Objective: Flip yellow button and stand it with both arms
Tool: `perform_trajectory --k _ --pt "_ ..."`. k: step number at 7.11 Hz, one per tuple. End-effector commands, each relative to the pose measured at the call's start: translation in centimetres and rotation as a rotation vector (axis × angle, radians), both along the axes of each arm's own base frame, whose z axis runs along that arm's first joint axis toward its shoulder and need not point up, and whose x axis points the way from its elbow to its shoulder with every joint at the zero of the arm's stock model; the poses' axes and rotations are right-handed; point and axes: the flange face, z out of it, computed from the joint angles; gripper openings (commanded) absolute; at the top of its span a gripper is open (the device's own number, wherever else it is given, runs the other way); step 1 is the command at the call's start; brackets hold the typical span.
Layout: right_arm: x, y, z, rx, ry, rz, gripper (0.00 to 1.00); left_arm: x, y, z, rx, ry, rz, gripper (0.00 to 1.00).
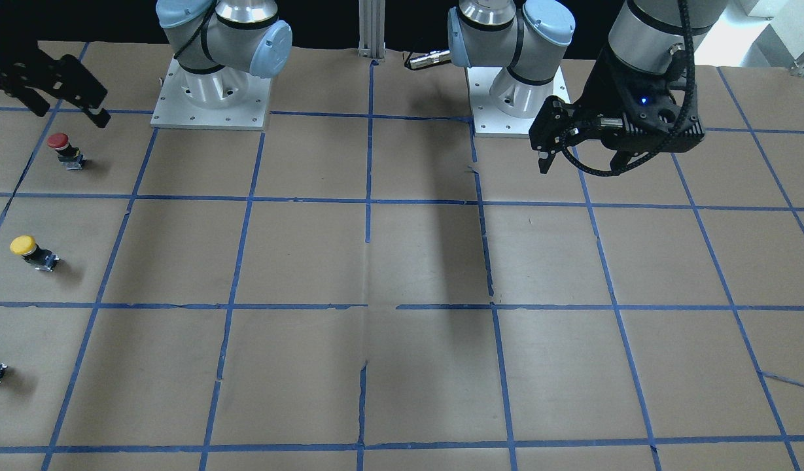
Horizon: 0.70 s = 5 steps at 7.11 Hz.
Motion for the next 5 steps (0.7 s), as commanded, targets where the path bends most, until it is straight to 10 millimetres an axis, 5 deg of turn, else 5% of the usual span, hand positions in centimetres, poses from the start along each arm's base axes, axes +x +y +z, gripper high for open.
perform_trajectory --k 1,2,5 --pt "9.1 2.0 0.6 0.004 0.015 0.087 1.0 0.3 -0.3 0.6 -0.015 -0.002 0.006 0.99" --pt "11.6 2.5 0.5 -0.007 0.005 0.153 1.0 0.3 -0.5 0.7 -0.016 -0.001 0.006 0.99" --pt "11.4 2.7 -2.1 0.025 0.006 0.161 1.0 0.2 -0.4 1.0 -0.023 0.005 0.005 0.99"
